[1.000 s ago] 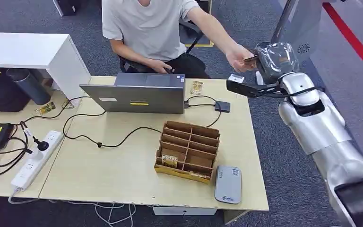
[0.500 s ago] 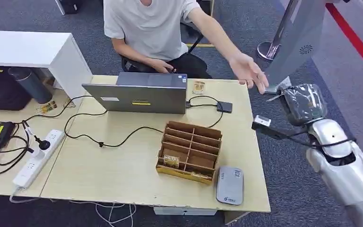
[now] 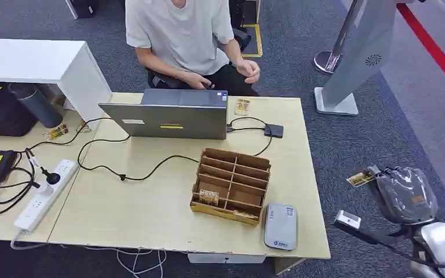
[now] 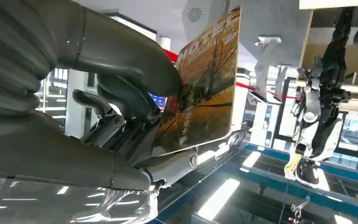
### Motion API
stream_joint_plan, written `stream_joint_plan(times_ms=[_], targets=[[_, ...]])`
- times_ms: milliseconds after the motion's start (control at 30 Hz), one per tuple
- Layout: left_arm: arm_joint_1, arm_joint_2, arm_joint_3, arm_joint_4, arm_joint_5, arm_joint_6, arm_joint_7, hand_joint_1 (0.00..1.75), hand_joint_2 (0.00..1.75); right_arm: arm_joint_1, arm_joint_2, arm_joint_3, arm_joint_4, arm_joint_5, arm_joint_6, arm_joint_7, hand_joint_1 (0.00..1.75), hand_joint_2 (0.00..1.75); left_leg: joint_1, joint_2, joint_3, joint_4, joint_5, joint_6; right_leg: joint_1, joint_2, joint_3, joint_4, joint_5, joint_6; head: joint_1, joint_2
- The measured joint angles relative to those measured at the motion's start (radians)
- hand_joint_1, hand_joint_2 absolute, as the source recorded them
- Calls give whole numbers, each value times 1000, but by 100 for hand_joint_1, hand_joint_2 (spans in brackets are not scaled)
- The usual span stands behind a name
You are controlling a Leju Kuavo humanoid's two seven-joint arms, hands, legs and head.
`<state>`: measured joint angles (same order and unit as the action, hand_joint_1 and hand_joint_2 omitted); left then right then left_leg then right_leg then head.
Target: Pass the card to the sensor for recognition and then transmit it.
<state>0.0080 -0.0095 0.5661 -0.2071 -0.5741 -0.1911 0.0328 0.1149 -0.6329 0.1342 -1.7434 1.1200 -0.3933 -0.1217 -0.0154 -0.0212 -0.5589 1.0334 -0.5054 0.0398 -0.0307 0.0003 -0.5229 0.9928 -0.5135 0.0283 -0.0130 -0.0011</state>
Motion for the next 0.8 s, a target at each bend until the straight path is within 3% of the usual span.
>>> stream_joint_plan(times_ms=[300, 800], targets=[[0, -6, 14, 0, -10, 3, 0, 0, 175, 86, 44, -16, -35, 21, -17, -42, 175, 175, 0, 1, 1, 0, 0, 0, 0, 1, 1, 0, 0, 0, 0, 0], [-1, -10, 21, 0, -31, 3, 0, 0, 175, 69, 130, 151, 67, 64, -47, -32, 175, 175, 0, 1, 1, 0, 0, 0, 0, 1, 1, 0, 0, 0, 0, 0]])
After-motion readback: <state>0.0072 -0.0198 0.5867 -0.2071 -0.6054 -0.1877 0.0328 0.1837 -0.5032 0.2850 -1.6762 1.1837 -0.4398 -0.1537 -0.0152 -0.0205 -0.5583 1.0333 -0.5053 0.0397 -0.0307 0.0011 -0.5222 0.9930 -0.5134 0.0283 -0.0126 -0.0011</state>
